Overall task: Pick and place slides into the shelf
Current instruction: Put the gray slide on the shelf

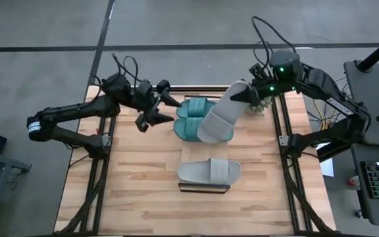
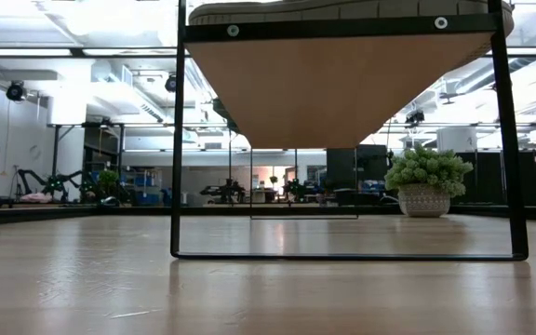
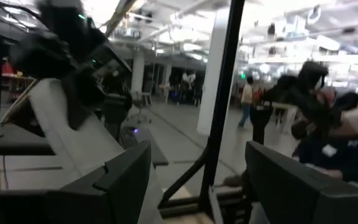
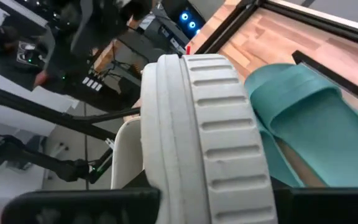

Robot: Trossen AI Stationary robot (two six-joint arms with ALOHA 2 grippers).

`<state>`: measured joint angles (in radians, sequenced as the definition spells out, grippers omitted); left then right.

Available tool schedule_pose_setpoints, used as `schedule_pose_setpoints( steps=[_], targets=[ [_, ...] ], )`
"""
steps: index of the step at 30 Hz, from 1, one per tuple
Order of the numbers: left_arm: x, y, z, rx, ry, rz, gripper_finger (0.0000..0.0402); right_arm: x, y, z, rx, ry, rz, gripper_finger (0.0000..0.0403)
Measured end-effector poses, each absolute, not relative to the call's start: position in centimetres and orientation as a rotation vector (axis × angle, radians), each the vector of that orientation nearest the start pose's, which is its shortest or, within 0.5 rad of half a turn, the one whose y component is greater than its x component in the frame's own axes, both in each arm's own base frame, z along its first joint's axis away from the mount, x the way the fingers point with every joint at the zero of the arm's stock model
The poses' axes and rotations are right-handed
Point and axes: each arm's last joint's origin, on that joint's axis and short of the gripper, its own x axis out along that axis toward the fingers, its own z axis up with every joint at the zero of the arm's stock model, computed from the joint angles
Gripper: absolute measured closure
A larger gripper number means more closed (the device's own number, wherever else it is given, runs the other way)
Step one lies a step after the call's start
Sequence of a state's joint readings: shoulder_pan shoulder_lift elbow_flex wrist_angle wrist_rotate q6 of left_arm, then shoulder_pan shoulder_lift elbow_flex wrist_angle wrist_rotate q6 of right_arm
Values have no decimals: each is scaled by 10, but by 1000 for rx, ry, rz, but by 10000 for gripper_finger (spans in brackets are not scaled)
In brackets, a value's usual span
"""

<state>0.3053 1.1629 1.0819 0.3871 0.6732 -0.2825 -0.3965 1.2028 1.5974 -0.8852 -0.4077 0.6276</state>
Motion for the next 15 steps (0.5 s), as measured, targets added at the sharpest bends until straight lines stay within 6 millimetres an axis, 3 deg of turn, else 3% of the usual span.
schedule_pose_setpoints(
  steps=[15],
  targets=[
    [251,48,411,165,-176,-207,155,205,-80,457,869,402,-119,358]
  ],
)
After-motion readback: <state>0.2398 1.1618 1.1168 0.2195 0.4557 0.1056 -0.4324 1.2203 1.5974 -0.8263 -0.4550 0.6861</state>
